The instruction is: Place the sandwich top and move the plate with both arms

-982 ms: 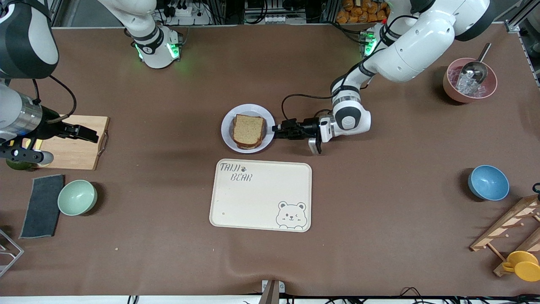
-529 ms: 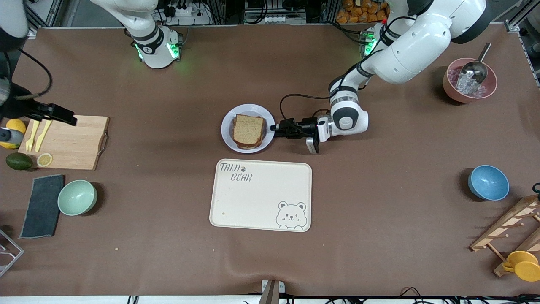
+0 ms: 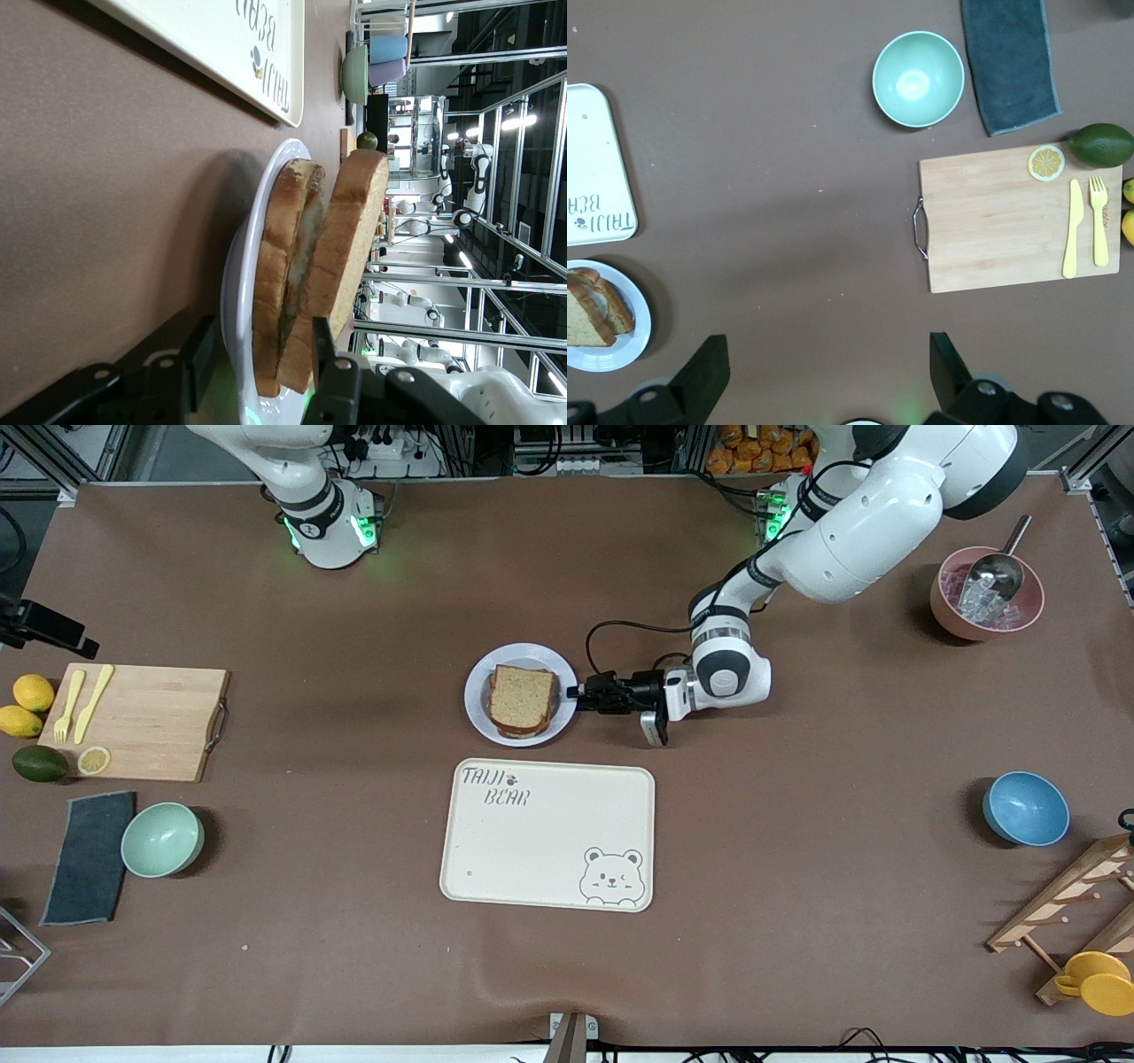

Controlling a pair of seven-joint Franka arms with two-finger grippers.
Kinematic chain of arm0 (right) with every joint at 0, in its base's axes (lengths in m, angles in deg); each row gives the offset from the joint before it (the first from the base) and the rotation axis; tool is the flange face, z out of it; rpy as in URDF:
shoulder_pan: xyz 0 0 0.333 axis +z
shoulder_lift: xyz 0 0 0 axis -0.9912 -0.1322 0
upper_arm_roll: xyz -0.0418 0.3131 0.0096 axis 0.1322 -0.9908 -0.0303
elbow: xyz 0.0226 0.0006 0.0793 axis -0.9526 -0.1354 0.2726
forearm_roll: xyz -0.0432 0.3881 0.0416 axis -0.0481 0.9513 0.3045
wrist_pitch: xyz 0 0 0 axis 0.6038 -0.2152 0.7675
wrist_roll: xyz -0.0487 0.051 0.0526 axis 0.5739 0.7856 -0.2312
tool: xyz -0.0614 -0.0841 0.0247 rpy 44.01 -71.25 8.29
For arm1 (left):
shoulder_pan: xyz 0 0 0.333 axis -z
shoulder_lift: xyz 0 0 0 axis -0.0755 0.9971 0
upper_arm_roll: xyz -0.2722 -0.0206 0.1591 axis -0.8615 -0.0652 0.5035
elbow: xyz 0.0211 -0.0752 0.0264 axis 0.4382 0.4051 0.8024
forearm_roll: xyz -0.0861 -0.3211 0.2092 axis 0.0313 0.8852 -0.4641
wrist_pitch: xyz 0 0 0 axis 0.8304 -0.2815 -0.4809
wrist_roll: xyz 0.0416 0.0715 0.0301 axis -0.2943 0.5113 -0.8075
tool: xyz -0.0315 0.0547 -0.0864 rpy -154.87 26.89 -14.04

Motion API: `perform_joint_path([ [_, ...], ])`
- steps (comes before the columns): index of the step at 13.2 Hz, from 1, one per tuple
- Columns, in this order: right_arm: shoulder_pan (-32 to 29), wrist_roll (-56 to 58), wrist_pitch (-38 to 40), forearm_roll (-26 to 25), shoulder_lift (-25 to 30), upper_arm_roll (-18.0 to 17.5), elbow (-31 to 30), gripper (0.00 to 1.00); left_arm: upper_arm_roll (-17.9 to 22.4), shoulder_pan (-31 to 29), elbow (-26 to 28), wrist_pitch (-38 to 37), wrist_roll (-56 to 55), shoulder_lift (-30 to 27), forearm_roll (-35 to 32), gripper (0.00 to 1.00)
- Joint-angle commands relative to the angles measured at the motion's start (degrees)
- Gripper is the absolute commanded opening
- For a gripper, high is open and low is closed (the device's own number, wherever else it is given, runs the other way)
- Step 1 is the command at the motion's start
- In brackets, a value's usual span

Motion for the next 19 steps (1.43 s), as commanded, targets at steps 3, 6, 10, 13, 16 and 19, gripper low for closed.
perform_joint_path([
  [3,1.44,0.07,0.35,-0.26,1.04,0.45,1.37,1.00,1.19,1.85,-1.82,-0.18,3.07,4.14,0.80,0.42],
  [6,1.35,2.60,-0.35,0.44,1.57,0.63,1.37,1.00,1.19,2.63,-2.17,-0.18,3.16,4.84,0.81,0.36],
  [10,1.62,4.47,-0.01,0.44,1.22,0.45,2.85,1.00,2.07,3.52,-2.26,-0.09,3.16,4.84,0.81,0.30],
  [13,1.18,10.69,0.43,1.94,0.51,0.71,3.83,1.00,2.33,3.78,-2.34,-0.09,3.16,4.84,0.81,0.22],
  [16,1.00,10.89,0.70,1.76,0.60,0.80,4.01,1.00,2.34,3.78,-2.43,-0.09,4.56,4.84,1.07,0.15],
  [19,0.21,10.80,0.70,1.94,0.60,0.80,4.01,1.00,2.42,3.70,-2.43,-0.18,4.65,4.84,1.51,0.00],
])
